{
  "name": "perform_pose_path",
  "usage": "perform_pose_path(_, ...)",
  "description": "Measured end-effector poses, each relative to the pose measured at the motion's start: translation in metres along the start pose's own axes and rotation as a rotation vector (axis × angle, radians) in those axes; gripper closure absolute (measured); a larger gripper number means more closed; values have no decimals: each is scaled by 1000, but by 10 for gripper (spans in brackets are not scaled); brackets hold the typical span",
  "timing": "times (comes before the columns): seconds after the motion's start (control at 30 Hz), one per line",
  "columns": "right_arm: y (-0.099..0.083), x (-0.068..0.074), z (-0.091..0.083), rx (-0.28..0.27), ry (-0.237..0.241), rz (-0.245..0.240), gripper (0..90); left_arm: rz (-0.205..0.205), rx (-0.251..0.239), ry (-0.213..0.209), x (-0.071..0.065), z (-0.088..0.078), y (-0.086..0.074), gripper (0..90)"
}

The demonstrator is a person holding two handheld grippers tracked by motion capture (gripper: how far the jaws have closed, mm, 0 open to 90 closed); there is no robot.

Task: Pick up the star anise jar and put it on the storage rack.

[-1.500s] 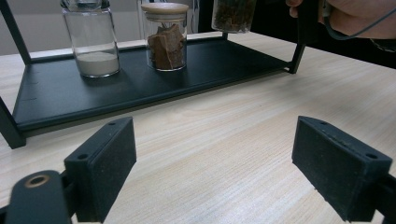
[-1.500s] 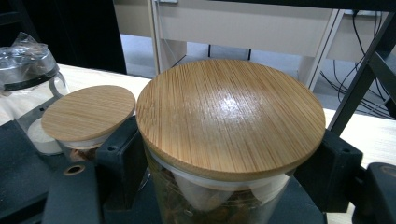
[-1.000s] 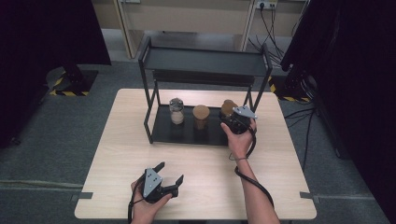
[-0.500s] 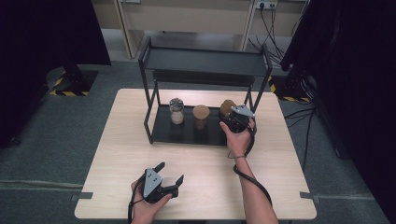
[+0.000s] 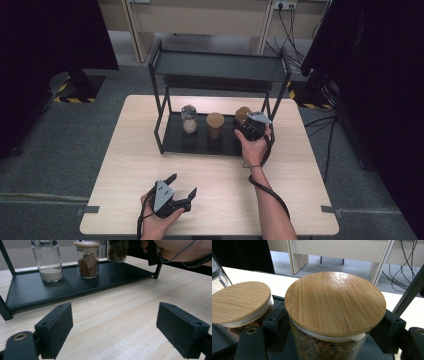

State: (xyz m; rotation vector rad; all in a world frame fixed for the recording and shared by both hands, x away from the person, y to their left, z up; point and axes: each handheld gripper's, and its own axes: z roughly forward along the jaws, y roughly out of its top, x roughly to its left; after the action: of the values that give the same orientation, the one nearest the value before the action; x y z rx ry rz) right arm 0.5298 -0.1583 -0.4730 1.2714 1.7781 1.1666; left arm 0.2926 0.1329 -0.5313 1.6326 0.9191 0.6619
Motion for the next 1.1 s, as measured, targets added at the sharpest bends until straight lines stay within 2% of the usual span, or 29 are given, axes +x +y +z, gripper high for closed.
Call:
perform_pose_path(0.73,-6,-7,13,49,-29,14,260,1,-4,0,-2,0,0,134)
perform_pose_path(0.87,-6,-6,15,52,-33,-1,259,0,-4,-1,-2,0,0,134)
perform_pose_path(1.1,-9,-4,19,59,-25,13,259,4,-4,-2,-2,0,0,134)
